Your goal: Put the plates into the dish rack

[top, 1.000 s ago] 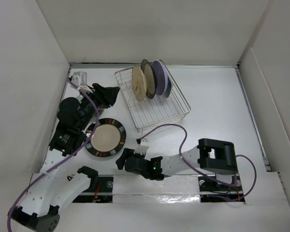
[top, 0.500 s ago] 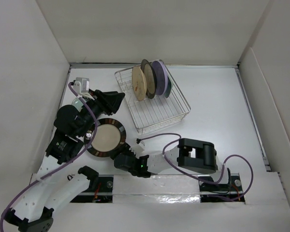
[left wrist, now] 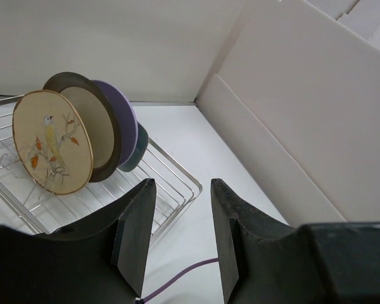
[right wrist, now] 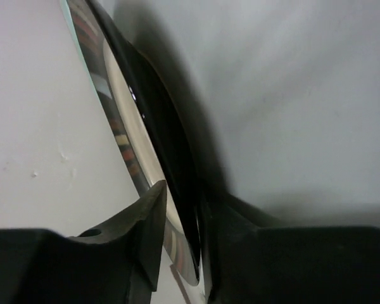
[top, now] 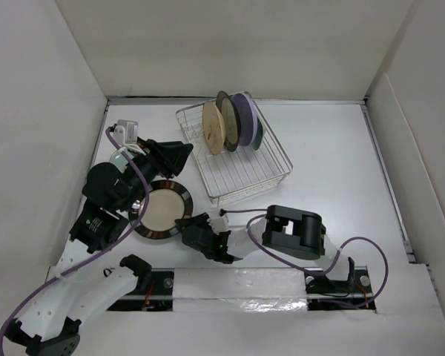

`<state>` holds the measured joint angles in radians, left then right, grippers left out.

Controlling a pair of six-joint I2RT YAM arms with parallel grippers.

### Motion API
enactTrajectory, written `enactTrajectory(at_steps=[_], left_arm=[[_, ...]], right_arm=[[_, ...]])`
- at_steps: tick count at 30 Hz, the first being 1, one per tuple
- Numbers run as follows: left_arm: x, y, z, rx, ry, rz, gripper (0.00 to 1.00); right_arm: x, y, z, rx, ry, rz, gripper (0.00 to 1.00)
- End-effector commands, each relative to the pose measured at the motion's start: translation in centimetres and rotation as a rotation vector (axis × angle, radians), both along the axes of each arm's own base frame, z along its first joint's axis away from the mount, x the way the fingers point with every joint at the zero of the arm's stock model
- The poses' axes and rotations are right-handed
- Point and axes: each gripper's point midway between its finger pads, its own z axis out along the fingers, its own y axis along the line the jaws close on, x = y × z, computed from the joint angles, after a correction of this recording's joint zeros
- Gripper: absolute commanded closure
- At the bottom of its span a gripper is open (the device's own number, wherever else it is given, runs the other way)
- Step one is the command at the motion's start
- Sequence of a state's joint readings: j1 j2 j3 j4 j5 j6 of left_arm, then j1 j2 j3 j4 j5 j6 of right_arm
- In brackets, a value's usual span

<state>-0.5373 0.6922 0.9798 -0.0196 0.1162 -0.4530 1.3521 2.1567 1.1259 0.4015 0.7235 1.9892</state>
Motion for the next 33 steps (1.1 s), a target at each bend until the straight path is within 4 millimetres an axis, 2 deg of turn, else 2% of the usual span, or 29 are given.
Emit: enactTrajectory(at_steps=[1, 2, 6, 8, 9, 10, 12, 13, 14, 16, 18, 19, 20, 21, 23, 24, 25, 27, 28, 30, 31, 33], left_arm=[[-0.3, 0.2, 1.7, -0.018, -0.055, 0.002, 0.64], [-0.3, 0.2, 1.6, -0.017, -0.054, 0.004, 0.64], [0.1, 0.3, 1.3, -0.012, -0.047, 0.018, 0.64], [0.2, 0.3, 1.2, -0.014, -0.045, 0.022, 0.64], [0.2, 0.3, 1.2, -0.013, -0.048, 0.021, 0.64], [0.2, 0.4, 1.1, -0.013, -0.048, 0.027, 0.64], [0.3, 0.5, 1.1, -0.013, -0.049, 0.036, 0.64], [0.4, 0.6, 1.1, -0.014, -0.051, 0.044, 0.64], [0.4, 0.7, 1.3, -0.017, -0.054, 0.046, 0.64], [0.5, 0.7, 1.4, -0.015, -0.053, 0.052, 0.64], [0.3, 1.2, 2.2, -0.011, -0.064, 0.068, 0.62], [0.4, 1.6, 2.7, -0.006, -0.062, 0.088, 0.61], [-0.3, 2.1, 4.6, -0.019, -0.096, 0.097, 0.60], [-0.7, 2.5, 5.2, -0.022, -0.098, 0.101, 0.58], [-2.1, 3.3, 7.7, -0.057, -0.144, 0.103, 0.55], [-2.6, 3.5, 8.4, -0.075, -0.159, 0.099, 0.54], [-3.5, 3.7, 9.1, -0.090, -0.183, 0.082, 0.49], [-4.2, 4.2, 9.7, -0.110, -0.202, 0.081, 0.42], [-4.7, 4.7, 10.2, -0.123, -0.217, 0.092, 0.37], [-5.4, 5.4, 11.0, -0.138, -0.238, 0.107, 0.35], [-5.5, 6.3, 11.4, -0.155, -0.247, 0.147, 0.34], [-5.9, 6.9, 11.9, -0.168, -0.264, 0.160, 0.34]], right_arm=[[0.4, -2.7, -5.3, -0.149, 0.023, -0.004, 0.72], [0.2, -2.6, -5.5, -0.152, 0.023, 0.010, 0.83], [-0.1, -2.4, -5.5, -0.131, 0.003, 0.041, 0.98], [-1.3, -2.4, -4.4, -0.139, -0.029, 0.077, 1.00], [-1.8, -3.3, -4.6, -0.159, -0.040, 0.085, 1.00], [-2.9, -3.2, -2.7, -0.136, -0.057, 0.100, 1.00], [-3.8, -4.3, -1.2, -0.157, -0.100, 0.106, 1.00], [-4.5, -5.3, -1.2, -0.199, -0.109, 0.119, 1.00], [-5.4, -5.1, 1.5, -0.173, -0.145, 0.127, 1.00], [-6.5, -5.6, 3.1, -0.284, -0.225, 0.184, 1.00], [-7.2, -5.1, 7.6, -0.348, -0.355, 0.220, 1.00], [-7.3, -5.3, 8.6, -0.393, -0.391, 0.234, 1.00], [-7.2, -5.2, 10.8, -0.435, -0.453, 0.224, 1.00], [-7.8, -5.3, 12.9, -0.435, -0.491, 0.224, 1.00], [-7.2, -5.9, 15.8, -0.463, -0.547, 0.195, 1.00], [-7.0, -6.0, 17.3, -0.500, -0.594, 0.206, 1.00], [-6.9, -6.4, 19.7, -0.473, -0.623, 0.191, 1.00], [-5.7, -7.3, 22.3, -0.514, -0.680, 0.180, 1.00], [-4.4, -8.2, 24.8, -0.477, -0.701, 0.140, 1.00], [-3.1, -9.0, 27.0, -0.479, -0.757, 0.151, 1.00], [-2.4, -9.3, 28.7, -0.452, -0.786, 0.142, 1.00], [0.2, -11.1, 31.6, -0.473, -0.839, 0.099, 1.00]])
